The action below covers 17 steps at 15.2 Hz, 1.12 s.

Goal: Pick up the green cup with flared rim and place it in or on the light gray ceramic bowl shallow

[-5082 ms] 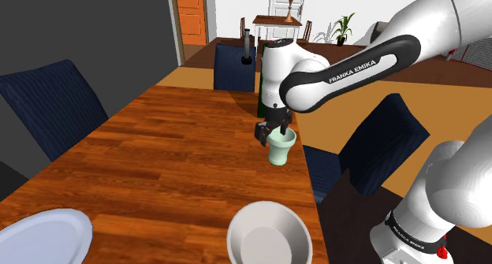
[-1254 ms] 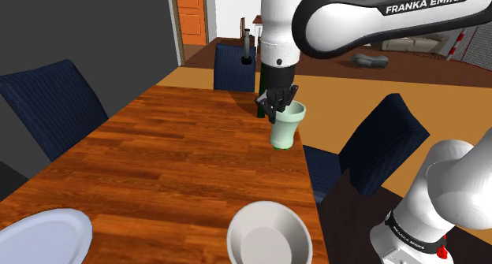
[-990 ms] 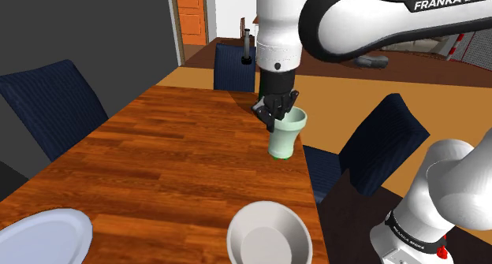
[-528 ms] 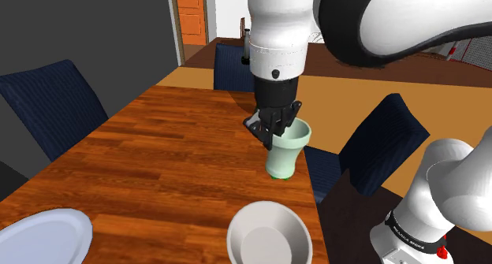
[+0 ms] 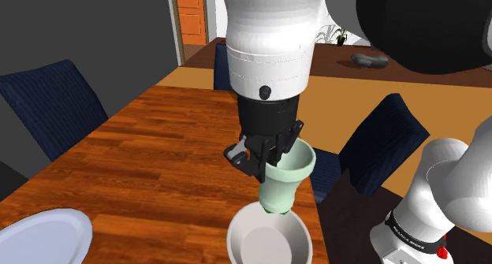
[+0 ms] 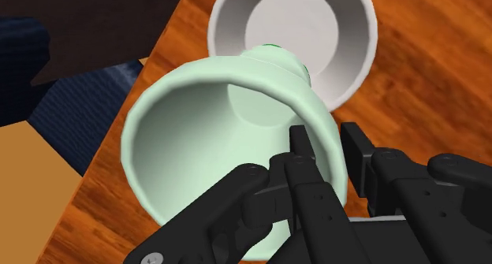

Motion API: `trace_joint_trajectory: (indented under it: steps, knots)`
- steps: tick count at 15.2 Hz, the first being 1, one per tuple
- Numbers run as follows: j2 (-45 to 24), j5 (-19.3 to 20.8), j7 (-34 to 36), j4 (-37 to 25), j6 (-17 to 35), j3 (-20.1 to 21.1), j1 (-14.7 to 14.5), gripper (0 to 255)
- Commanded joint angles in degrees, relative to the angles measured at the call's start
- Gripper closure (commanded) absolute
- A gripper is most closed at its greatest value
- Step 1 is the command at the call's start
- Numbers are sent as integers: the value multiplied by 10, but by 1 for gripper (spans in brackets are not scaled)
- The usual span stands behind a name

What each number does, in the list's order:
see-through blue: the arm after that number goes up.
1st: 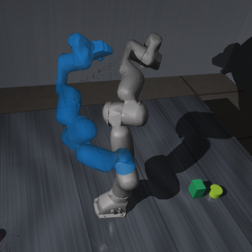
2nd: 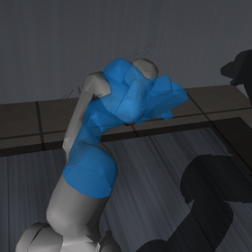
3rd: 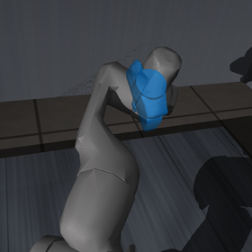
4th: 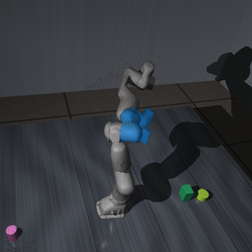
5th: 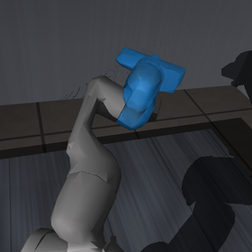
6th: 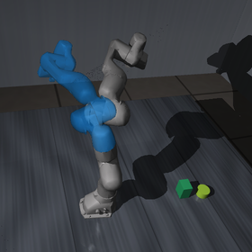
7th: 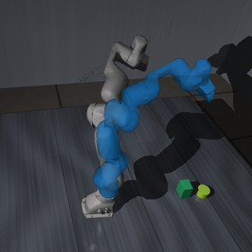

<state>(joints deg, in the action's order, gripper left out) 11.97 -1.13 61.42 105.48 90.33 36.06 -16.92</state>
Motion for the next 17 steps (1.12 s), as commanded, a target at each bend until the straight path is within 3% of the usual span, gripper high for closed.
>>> trace_joint_trajectory:
  steps: [1, 17]
  knots:
    - [-14, 3, 28, -10, 2, 18, -7, 255]
    - [-16, 1, 37, 113, 125, 25, -11, 255]
